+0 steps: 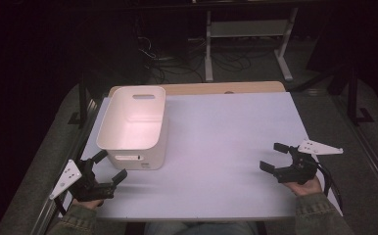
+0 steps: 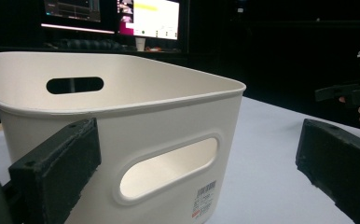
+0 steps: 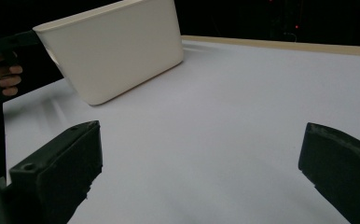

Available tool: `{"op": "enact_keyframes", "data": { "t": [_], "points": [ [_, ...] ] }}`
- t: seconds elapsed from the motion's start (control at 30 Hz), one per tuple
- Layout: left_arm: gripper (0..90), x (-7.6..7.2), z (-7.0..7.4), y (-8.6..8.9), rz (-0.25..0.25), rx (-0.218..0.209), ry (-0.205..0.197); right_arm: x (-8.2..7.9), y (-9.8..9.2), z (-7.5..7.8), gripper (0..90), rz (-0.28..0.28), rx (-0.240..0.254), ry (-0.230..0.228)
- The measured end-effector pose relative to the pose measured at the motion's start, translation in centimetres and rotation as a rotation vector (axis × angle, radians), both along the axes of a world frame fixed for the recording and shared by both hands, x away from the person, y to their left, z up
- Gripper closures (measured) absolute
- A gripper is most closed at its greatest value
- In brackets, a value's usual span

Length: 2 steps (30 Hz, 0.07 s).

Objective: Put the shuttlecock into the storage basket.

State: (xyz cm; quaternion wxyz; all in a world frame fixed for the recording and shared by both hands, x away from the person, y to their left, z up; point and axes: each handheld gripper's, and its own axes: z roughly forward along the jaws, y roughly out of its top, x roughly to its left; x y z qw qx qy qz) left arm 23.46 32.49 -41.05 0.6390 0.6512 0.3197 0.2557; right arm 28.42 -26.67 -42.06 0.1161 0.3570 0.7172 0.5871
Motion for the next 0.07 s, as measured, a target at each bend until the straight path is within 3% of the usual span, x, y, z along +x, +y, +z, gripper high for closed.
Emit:
{"op": "enact_keyframes", "data": {
  "t": [0.07],
  "points": [
    [0.0, 0.01, 0.01, -0.03, 0.0, -0.003, 0.0, -0.04, -0.03, 0.06, 0.0, -0.006, 0.005, -0.009]
  ]
}}
